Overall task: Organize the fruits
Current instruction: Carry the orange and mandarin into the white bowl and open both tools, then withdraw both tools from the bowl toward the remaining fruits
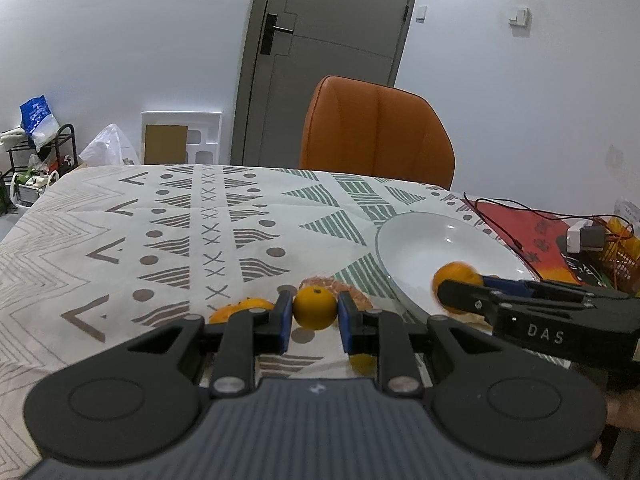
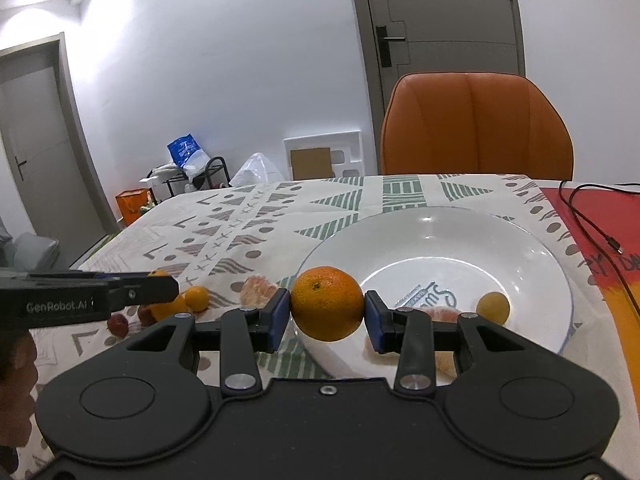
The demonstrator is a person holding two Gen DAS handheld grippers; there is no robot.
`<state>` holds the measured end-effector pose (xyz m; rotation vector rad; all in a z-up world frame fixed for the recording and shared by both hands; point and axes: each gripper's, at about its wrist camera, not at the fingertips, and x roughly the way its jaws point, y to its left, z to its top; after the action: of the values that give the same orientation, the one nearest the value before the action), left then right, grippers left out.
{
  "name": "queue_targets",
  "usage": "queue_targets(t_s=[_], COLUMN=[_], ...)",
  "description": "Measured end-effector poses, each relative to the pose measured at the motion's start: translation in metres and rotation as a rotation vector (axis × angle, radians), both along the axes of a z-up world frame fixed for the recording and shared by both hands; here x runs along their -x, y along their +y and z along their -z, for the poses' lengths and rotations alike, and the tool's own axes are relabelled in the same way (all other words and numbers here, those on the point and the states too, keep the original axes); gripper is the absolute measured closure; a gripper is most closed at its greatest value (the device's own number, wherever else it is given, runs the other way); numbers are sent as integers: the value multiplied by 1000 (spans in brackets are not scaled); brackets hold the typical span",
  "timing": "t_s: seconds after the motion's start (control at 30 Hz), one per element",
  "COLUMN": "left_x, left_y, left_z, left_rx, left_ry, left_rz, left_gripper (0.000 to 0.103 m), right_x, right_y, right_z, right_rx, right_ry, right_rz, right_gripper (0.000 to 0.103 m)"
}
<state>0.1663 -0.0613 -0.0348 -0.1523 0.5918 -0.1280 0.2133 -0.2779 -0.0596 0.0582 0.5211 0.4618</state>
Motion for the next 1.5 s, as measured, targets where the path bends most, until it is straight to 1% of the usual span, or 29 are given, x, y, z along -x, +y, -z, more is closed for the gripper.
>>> queue_targets(t_s=[0.1, 0.3, 0.5, 0.67, 1.17, 1.33, 1.5], left_x=[-3, -7, -14, -21, -43, -42, -37], left_y=[-2, -13, -30, -48, -87, -90, -80], left_z=[0, -3, -3, -4, -6, -10, -12], left_rx=[-3, -13, -23, -31, -57, -71, -70], left_ry=[3, -5, -8, -11, -16, -25, -15], left_rz=[3, 25, 62, 94, 156, 158, 137], left_gripper=[81, 81, 81, 81, 80, 76, 74], right_x=[-3, 3, 11, 16, 29, 30, 31], right_y=[-1, -12, -30, -47, -76, -79, -76], right_z=[1, -3, -2, 2, 3, 5, 5], right_rx=[-15, -26, -40, -52, -84, -90, -92], right_ry=[-10, -14, -3, 7, 3, 7, 11], right_rz=[-6, 1, 41, 84, 134, 139, 137], right_gripper=[57, 54, 53, 51, 51, 51, 49])
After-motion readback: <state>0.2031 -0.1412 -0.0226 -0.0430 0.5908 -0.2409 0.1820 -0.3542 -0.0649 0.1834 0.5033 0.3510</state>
